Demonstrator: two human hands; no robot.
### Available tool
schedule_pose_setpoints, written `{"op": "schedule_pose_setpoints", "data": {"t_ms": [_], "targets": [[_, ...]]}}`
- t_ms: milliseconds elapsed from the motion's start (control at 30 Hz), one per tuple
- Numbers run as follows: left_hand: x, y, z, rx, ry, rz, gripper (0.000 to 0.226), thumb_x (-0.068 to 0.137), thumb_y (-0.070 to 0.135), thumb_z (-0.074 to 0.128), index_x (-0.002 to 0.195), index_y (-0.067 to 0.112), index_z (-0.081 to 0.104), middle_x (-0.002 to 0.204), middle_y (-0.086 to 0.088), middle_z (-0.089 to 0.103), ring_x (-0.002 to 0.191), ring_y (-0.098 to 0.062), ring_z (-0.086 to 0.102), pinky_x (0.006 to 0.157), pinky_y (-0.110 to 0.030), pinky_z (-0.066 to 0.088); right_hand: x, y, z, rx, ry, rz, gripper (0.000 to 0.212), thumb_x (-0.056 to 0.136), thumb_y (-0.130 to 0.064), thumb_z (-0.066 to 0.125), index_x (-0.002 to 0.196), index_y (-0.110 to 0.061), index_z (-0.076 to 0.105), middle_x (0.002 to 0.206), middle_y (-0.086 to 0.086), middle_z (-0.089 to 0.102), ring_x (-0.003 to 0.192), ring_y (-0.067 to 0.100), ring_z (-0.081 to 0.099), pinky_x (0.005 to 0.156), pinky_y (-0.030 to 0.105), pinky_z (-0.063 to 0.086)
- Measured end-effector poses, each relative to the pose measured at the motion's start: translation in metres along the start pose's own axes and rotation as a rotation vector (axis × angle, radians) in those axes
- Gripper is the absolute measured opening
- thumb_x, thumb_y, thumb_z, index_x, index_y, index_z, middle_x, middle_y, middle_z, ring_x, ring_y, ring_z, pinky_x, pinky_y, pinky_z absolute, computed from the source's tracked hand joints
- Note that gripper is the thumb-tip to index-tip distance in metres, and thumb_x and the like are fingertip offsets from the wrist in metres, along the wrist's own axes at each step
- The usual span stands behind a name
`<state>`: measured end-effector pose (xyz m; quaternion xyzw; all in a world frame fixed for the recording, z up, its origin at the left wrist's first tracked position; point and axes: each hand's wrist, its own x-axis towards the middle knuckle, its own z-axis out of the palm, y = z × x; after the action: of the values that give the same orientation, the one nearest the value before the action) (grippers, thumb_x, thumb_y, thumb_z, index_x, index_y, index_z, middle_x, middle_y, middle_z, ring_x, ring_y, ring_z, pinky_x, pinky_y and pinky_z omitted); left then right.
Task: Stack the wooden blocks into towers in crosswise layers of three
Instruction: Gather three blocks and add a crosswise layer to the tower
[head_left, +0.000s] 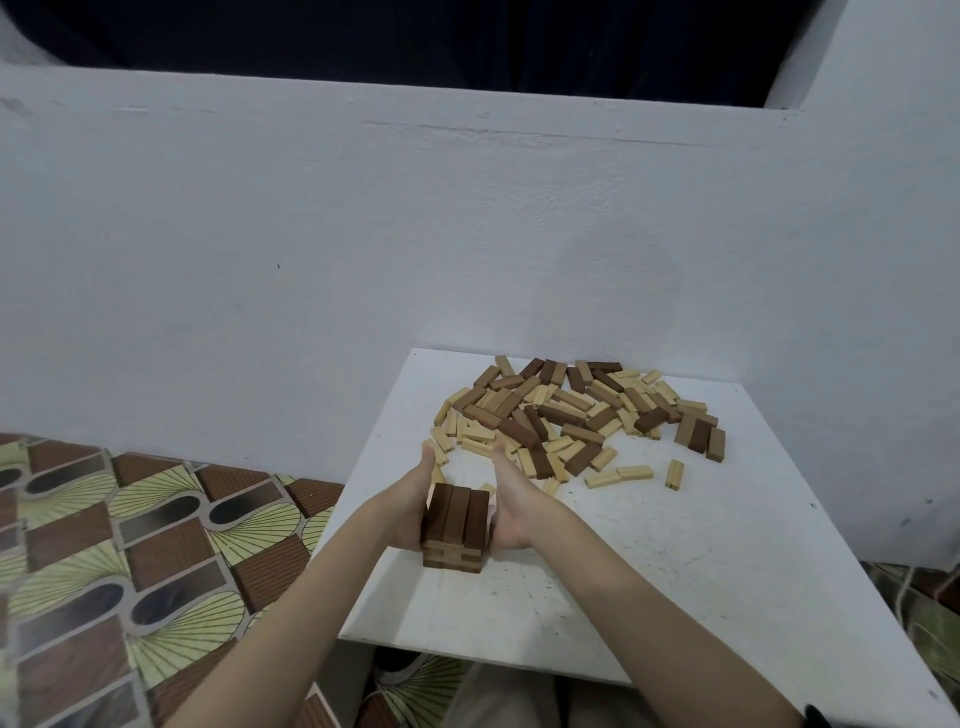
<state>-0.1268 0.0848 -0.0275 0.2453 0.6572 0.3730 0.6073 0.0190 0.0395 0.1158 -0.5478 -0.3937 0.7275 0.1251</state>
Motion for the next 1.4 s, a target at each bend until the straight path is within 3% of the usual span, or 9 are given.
{"op": "schedule_pose_setpoints", "data": {"t_ms": [100,200,300,400,533,667,800,933,1400], "targets": [[-0.075,0.023,0.014,-0.018,-0.081,-0.116,0.091,0.081,0.078,0.016,0.117,0.004,0.054,0.110,-0.015,0.059,0.107,-0.032,0.055,0.079,-0.044,0.050,0.025,0.006,-0.010,0.122,-0.043,0.136,0.093,0.088,-0.073,0.022,0.127,0.006,0.050,0.105,0.025,0.061,0.126,0.039,0.048,0.112,0.048,0.031],[-0.106,0.034,0.015,0.067,-0.046,-0.080,0.089,0.089,0.069,0.014,0.132,-0.004,0.042,0.105,-0.018,0.059,0.114,-0.034,0.052,0.084,-0.042,0.043,0.047,0.010,-0.014,0.159,-0.086,0.140,0.091,0.084,-0.079,0.026,0.095,0.006,0.057,0.098,0.021,0.064,0.119,0.038,0.055,0.106,0.050,0.039],[-0.090,0.031,0.006,0.166,0.001,-0.014,0.077,0.096,0.059,0.019,0.147,0.002,0.018,0.147,-0.018,0.033,0.136,-0.031,0.032,0.103,-0.043,0.032,0.046,0.006,-0.021,0.131,-0.115,0.101,0.082,0.091,-0.070,0.025,0.132,-0.003,0.047,0.131,0.018,0.053,0.135,0.035,0.039,0.111,0.049,0.029],[-0.091,0.037,-0.013,0.298,0.065,0.122,0.057,0.099,0.034,0.039,0.147,0.009,0.022,0.156,-0.009,0.017,0.143,-0.025,0.016,0.115,-0.039,0.015,0.041,-0.003,-0.033,-0.148,0.026,-0.096,0.061,0.101,-0.042,0.035,0.152,-0.014,0.017,0.159,0.012,0.012,0.146,0.028,0.012,0.116,0.043,0.015],[-0.092,0.044,-0.031,0.862,-0.082,0.300,0.085,0.079,0.022,0.074,0.146,0.015,0.021,0.152,0.001,0.025,0.140,-0.016,0.023,0.112,-0.029,0.022,0.047,-0.005,-0.048,-0.661,0.029,-0.268,0.080,0.088,-0.018,0.063,0.151,-0.009,0.014,0.156,0.011,0.020,0.141,0.027,0.025,0.104,0.035,0.032],[-0.088,0.035,-0.021,1.142,-0.061,0.364,0.113,0.061,0.027,0.087,0.148,0.016,0.015,0.150,0.001,0.028,0.139,-0.016,0.023,0.114,-0.032,0.024,0.052,0.002,-0.044,-1.135,-0.005,-0.373,0.127,0.071,-0.029,0.083,0.151,-0.014,-0.015,0.149,0.015,0.035,0.136,0.030,0.036,0.106,0.041,0.037],[-0.085,0.028,-0.010,1.352,0.008,0.418,0.122,0.059,0.034,0.087,0.149,0.017,0.007,0.148,-0.001,0.031,0.140,-0.020,0.021,0.114,-0.036,0.022,0.057,0.014,-0.035,-1.463,0.040,-0.506,0.140,0.061,-0.045,0.086,0.149,-0.022,-0.020,0.131,0.010,0.051,0.122,0.032,0.045,0.102,0.049,0.037],[-0.083,0.024,-0.006,1.408,0.049,0.439,0.124,0.060,0.035,0.086,0.149,0.017,0.001,0.147,-0.003,0.032,0.139,-0.022,0.023,0.113,-0.036,0.024,0.061,0.021,-0.032,-1.556,0.068,-0.535,0.138,0.064,-0.046,0.084,0.149,-0.021,-0.021,0.137,0.009,0.045,0.129,0.033,0.036,0.110,0.053,0.026],[-0.085,0.024,-0.003,1.415,0.105,0.489,0.121,0.063,0.032,0.084,0.148,0.019,-0.001,0.141,-0.003,0.039,0.132,-0.023,0.031,0.107,-0.036,0.030,0.071,0.023,-0.029,-1.546,0.094,-0.577,0.125,0.073,-0.038,0.079,0.150,-0.022,-0.018,0.132,0.010,0.048,0.124,0.032,0.041,0.106,0.054,0.026]]}}
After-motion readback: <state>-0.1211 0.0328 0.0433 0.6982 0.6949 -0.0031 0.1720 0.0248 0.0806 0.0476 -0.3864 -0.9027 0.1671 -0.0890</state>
